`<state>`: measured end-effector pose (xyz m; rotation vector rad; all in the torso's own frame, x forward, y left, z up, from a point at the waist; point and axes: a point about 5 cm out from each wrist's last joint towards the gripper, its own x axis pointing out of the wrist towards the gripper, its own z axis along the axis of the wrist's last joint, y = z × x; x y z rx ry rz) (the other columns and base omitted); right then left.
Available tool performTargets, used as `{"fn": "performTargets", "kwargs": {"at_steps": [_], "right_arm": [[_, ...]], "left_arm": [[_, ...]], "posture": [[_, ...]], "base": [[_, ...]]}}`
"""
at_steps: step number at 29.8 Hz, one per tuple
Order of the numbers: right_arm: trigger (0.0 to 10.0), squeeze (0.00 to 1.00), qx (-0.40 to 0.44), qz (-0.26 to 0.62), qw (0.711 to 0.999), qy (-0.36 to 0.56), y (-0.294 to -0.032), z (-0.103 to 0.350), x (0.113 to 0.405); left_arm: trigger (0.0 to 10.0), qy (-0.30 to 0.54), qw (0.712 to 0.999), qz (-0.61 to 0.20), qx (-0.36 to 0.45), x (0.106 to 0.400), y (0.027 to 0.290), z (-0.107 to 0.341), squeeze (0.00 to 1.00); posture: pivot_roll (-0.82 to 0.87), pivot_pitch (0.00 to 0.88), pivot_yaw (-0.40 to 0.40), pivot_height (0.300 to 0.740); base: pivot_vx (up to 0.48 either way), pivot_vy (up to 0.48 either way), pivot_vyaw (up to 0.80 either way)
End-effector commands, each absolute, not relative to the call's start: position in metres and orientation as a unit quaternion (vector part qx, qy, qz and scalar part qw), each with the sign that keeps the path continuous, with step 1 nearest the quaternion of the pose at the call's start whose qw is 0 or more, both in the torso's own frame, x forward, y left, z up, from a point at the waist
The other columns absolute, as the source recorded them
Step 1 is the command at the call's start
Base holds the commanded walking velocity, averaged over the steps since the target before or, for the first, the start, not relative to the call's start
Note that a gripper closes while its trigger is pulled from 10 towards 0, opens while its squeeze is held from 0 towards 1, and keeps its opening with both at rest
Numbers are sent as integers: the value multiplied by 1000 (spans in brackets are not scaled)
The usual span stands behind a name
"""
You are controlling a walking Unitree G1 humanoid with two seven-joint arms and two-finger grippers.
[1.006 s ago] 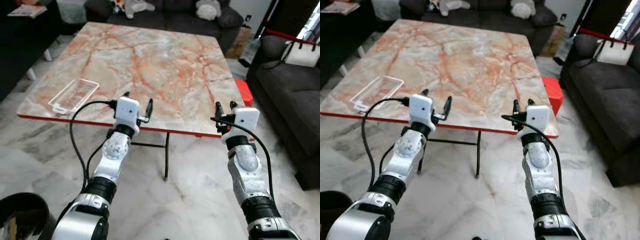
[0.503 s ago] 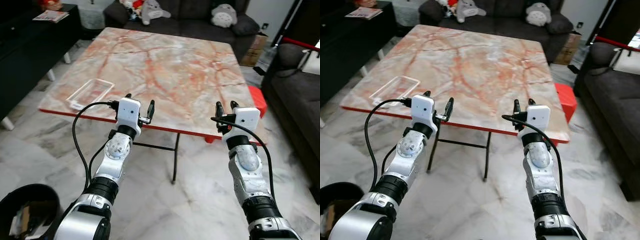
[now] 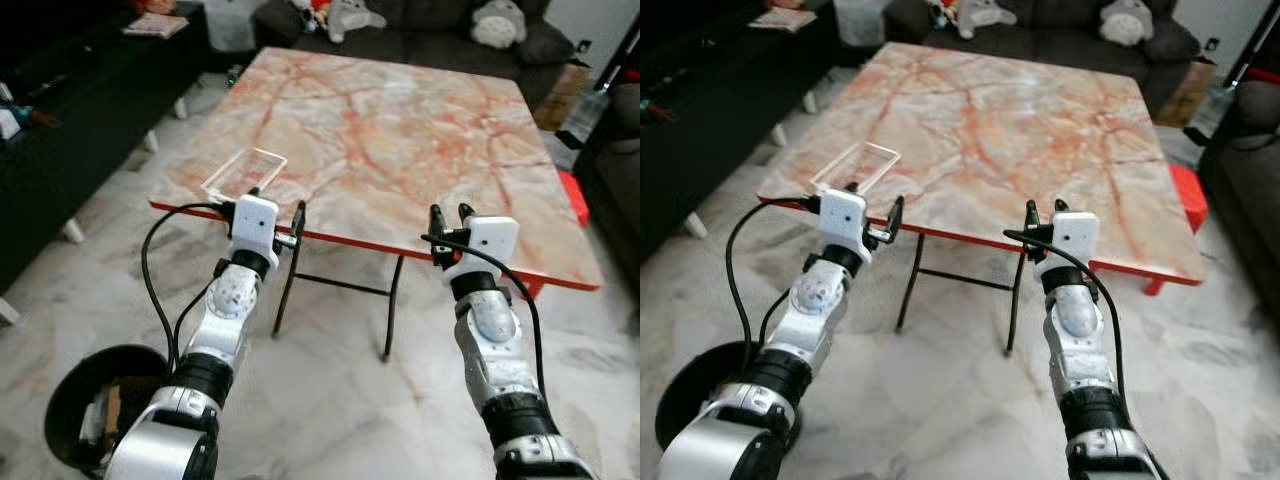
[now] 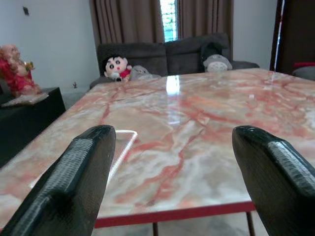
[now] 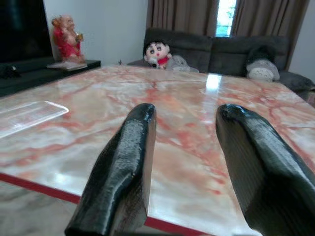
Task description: Picking trash to rubbish bin
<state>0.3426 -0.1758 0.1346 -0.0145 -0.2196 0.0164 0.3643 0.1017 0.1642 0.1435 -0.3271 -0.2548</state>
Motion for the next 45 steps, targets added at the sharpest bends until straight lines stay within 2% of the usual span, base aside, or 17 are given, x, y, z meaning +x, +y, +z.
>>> {"fn": "performTargets", "kwargs": {"at_steps": [1, 12, 24, 29, 38, 45], "right_arm": [[10000, 0, -2, 6, 993, -116, -173, 138, 345], [10000, 0, 11, -9, 993, -114, -171, 135, 345], [10000, 0, 11, -5, 994, -112, -169, 133, 345], [10000, 0, -8, 6, 993, -115, -166, 136, 346], [10000, 0, -8, 7, 993, -118, -166, 136, 346], [10000, 0, -15, 17, 993, -118, -165, 137, 346]], "left_arm": [[10000, -155, 976, -126, 84, 366, 106, 164, 0], [10000, -153, 974, -142, 90, 366, 105, 165, 0], [10000, -140, 981, -107, 88, 370, 112, 165, 0], [10000, -139, 982, -101, 85, 369, 114, 163, 0], [10000, -138, 982, -97, 84, 370, 113, 164, 0], [10000, -138, 982, -92, 84, 370, 114, 164, 0]], "posture": [[153, 59, -72, 740], [163, 63, -22, 740], [174, 79, -42, 740], [171, 81, -51, 740], [172, 78, -55, 740], [174, 71, -59, 740]], "base": [[0, 0, 0], [0, 0, 0], [0, 0, 0], [286, 0, 0], [306, 0, 760], [310, 0, 0]]}}
